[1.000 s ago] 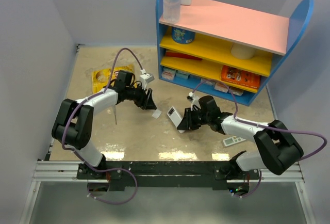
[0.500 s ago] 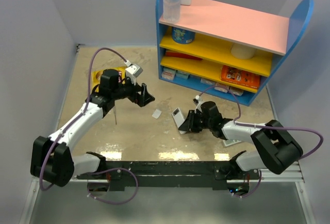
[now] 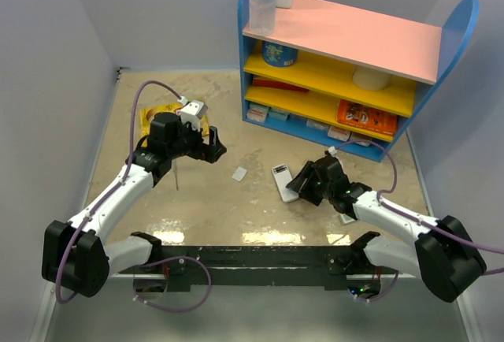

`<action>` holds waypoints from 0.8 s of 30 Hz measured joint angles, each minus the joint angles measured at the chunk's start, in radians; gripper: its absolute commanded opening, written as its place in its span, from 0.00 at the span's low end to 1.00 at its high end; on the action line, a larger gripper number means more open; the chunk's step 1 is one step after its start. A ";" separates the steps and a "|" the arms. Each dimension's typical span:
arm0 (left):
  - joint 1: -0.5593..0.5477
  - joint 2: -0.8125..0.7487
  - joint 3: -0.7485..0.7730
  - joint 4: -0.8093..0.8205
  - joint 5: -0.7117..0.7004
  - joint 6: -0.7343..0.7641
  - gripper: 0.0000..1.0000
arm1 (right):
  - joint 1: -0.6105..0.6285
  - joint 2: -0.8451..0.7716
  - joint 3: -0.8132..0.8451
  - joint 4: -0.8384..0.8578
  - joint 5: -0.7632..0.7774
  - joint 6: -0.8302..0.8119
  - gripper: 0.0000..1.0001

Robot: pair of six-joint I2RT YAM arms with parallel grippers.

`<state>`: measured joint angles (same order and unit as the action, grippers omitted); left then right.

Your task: Unload the batteries from the remote control

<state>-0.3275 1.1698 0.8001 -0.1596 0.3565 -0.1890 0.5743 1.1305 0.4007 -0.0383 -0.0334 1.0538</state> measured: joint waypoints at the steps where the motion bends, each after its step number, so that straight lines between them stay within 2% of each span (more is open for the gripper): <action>1: 0.000 -0.008 0.000 -0.008 -0.016 -0.002 1.00 | 0.000 -0.017 0.011 -0.037 0.025 0.019 0.60; 3: 0.000 -0.034 0.000 -0.026 -0.054 -0.004 1.00 | 0.000 -0.053 0.051 -0.158 0.096 0.072 0.58; 6: 0.000 -0.061 0.000 -0.055 -0.102 -0.005 1.00 | 0.001 -0.072 0.134 -0.359 0.217 0.169 0.60; 12: 0.000 -0.071 0.000 -0.098 -0.158 -0.010 1.00 | -0.002 0.011 0.290 -0.736 0.425 0.340 0.62; 17: 0.000 -0.106 0.000 -0.104 -0.180 -0.010 1.00 | -0.040 0.034 0.291 -0.895 0.508 0.414 0.61; 24: 0.000 -0.128 0.000 -0.105 -0.186 -0.010 1.00 | -0.155 0.039 0.291 -0.963 0.562 0.422 0.60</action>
<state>-0.3275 1.0420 0.8001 -0.2642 0.1707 -0.1993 0.4194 1.1694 0.6918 -1.0012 0.5285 1.4761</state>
